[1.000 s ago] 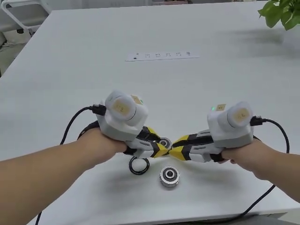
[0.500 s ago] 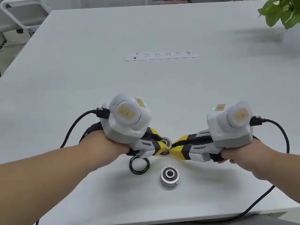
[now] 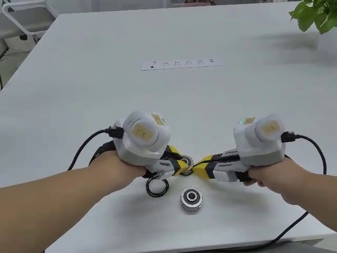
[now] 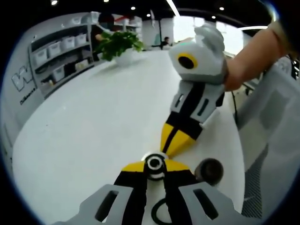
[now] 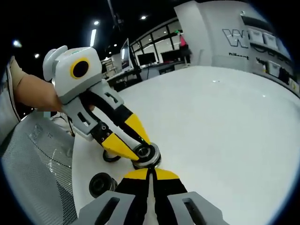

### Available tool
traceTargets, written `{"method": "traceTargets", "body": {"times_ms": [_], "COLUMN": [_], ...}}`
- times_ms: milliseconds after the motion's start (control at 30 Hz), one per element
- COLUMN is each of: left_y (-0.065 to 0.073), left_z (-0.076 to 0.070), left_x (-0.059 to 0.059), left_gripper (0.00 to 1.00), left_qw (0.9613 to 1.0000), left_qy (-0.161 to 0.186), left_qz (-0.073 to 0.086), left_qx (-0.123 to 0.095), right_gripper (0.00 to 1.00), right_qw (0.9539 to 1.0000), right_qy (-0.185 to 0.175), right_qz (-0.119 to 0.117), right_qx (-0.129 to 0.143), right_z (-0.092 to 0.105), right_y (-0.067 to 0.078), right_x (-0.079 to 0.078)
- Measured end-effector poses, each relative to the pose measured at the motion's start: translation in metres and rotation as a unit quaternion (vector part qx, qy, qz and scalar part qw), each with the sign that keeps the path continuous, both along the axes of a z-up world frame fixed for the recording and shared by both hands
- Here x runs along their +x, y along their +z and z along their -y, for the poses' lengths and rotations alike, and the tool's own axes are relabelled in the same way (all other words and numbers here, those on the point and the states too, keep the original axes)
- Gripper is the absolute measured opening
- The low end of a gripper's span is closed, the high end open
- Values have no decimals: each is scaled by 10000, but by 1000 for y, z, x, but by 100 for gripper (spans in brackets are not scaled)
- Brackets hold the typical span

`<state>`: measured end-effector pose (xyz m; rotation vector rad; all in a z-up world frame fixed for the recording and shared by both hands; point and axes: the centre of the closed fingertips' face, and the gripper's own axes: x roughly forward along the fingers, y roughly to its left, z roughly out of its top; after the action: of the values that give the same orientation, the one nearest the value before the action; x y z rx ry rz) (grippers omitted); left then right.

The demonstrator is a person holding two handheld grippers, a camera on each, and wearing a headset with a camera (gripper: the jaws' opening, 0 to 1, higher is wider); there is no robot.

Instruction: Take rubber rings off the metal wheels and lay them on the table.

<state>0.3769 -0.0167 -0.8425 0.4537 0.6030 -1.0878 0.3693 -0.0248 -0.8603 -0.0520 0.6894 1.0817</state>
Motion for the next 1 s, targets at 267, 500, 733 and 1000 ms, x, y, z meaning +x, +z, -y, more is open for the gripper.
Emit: {"method": "traceTargets", "body": {"times_ms": [267,500,733,1000], "left_y": [0,0,0,0], "left_z": [-1,-1,-1,-1], "left_x": [-1,-2,-4,-4], "left_gripper": [13,13,13,13], "left_qw": [10000,10000,9999,9998], "left_qy": [-9,-3,71,105], "left_qz": [67,28,35,63], "left_qx": [58,80,115,128], "right_gripper": [0,0,0,0], "right_qw": [9918,9856,9823,9834], "right_qy": [-750,-986,-1034,-966], "right_qz": [-801,-953,-1046,-1010], "right_qx": [651,994,1164,1161], "right_z": [3,5,0,-3], "right_y": [4,15,19,23], "right_x": [2,3,0,-2]}}
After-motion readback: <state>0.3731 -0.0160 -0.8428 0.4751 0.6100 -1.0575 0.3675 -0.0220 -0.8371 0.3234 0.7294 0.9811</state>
